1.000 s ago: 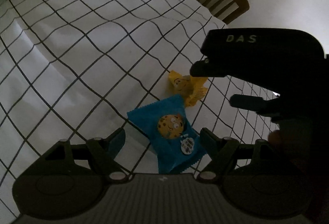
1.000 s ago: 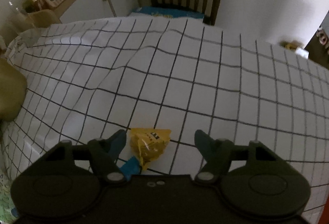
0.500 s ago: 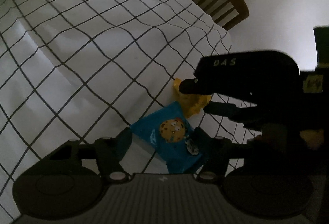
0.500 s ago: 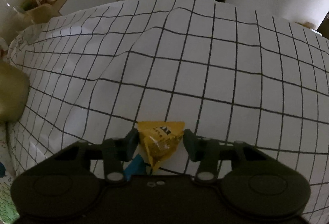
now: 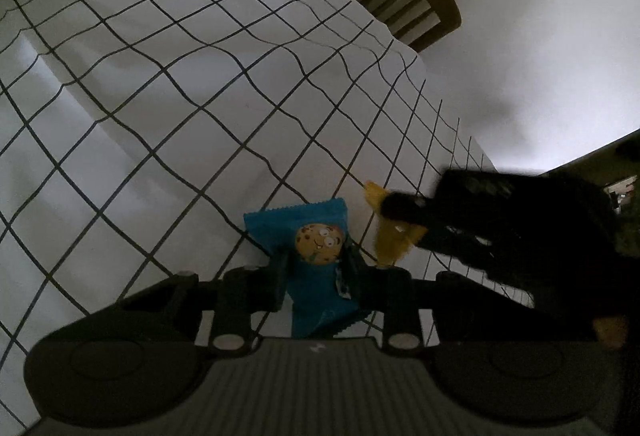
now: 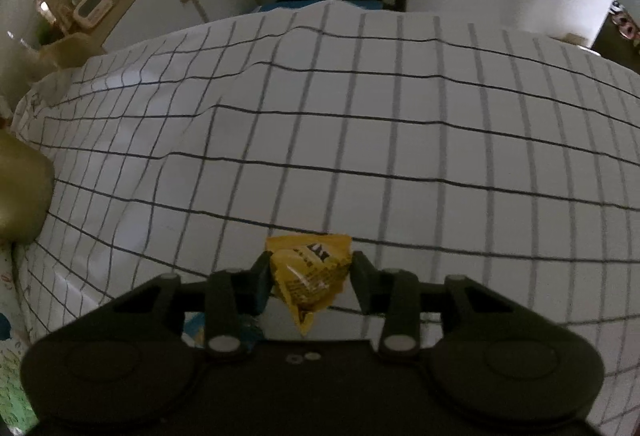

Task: Organize snacks
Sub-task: 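Grasp the blue cookie packet with left gripper while right grasps the yellow packet, then lift both packets and carry them over the red shoebox, then lower both packets into the red shoebox and open both grippers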

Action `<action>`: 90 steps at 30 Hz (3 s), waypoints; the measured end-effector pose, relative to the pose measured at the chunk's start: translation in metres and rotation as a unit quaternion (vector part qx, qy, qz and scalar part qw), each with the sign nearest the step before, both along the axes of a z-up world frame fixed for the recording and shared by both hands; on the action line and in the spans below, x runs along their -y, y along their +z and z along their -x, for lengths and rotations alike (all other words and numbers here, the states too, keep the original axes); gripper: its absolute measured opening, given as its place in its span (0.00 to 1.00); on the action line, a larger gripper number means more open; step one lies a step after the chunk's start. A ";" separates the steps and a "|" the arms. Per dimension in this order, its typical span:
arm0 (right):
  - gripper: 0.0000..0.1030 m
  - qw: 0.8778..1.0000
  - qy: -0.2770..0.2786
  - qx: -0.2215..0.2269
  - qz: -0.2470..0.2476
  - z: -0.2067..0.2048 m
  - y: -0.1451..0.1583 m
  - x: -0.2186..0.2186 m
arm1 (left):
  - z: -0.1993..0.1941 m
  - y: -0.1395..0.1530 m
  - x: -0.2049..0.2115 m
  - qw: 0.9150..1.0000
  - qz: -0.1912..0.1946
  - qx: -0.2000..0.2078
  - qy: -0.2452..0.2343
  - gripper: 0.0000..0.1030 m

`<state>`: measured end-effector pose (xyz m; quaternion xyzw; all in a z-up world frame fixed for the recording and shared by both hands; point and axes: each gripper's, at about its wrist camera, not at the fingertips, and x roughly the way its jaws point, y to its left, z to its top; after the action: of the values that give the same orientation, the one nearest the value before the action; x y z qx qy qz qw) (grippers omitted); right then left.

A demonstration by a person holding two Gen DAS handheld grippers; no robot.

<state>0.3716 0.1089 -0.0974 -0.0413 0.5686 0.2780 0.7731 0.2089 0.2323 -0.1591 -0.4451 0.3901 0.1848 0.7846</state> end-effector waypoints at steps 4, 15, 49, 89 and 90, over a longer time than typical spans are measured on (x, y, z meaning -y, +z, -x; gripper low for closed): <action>0.37 1.000 -0.011 0.007 -0.009 0.007 0.009 0.026 | 0.003 0.002 0.001 1.000 -0.002 -0.005 -0.006 0.27; 0.37 0.999 -0.034 0.017 -0.023 0.042 0.026 0.100 | 0.023 0.009 0.010 1.000 0.003 -0.019 -0.022 0.26; 0.36 0.983 -0.095 0.107 -0.117 0.097 0.118 0.390 | 0.016 0.147 0.287 0.974 -0.099 0.071 -0.192 0.26; 0.39 0.984 -0.157 0.077 -0.023 0.016 0.026 0.539 | -0.138 0.088 0.480 0.904 -0.236 -0.020 -0.355 0.26; 0.40 0.985 -0.155 0.075 -0.024 0.016 0.025 0.539 | -0.138 0.088 0.479 0.904 -0.236 -0.021 -0.354 0.26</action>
<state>0.3558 -0.4306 -0.0721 0.0453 0.5018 0.1640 0.8481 0.3469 -0.2469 -0.0713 -0.0748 0.4837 -0.0092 0.8720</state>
